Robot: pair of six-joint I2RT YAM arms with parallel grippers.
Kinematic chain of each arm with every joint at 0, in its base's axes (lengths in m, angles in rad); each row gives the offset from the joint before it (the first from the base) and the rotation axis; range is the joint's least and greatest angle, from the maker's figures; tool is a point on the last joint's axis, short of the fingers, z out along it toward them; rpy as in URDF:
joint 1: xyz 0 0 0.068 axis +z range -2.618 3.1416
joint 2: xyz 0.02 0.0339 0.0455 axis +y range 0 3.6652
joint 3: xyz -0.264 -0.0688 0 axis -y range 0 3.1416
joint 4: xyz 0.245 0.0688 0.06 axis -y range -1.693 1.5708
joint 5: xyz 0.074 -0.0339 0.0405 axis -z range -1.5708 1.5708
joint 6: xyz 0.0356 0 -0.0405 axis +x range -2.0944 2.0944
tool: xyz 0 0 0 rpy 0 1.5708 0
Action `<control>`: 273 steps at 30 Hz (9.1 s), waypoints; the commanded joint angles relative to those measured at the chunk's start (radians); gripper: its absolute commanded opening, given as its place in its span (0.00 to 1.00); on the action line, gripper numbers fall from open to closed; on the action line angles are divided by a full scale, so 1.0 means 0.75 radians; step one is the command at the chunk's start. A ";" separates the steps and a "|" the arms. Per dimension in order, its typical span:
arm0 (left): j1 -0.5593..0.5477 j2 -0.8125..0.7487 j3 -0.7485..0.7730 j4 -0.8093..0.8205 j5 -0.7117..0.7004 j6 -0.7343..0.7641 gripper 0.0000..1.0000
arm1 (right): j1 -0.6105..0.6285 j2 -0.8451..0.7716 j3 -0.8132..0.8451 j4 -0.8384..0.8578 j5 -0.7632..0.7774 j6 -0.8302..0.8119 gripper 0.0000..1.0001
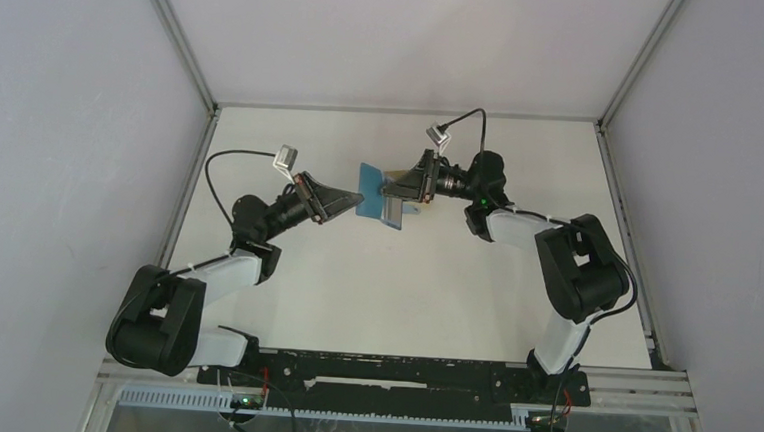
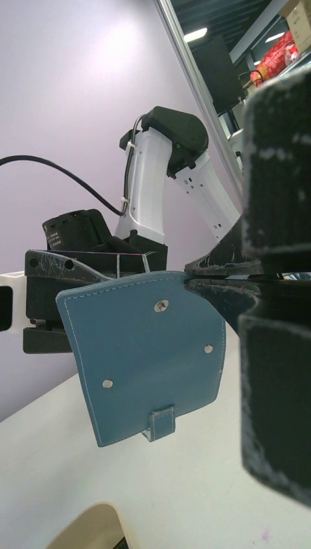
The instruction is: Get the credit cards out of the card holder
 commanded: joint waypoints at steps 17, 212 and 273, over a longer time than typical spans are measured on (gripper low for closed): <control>-0.001 -0.032 -0.037 0.078 0.001 -0.004 0.00 | 0.022 -0.132 -0.004 -0.050 -0.003 -0.073 0.24; 0.005 -0.123 -0.227 -1.151 -0.598 0.736 0.00 | -0.088 0.221 1.031 -2.103 0.639 -1.159 0.79; -0.060 -0.141 -0.217 -1.175 -0.738 0.597 0.00 | 0.299 0.102 0.300 -1.777 0.939 -0.982 0.69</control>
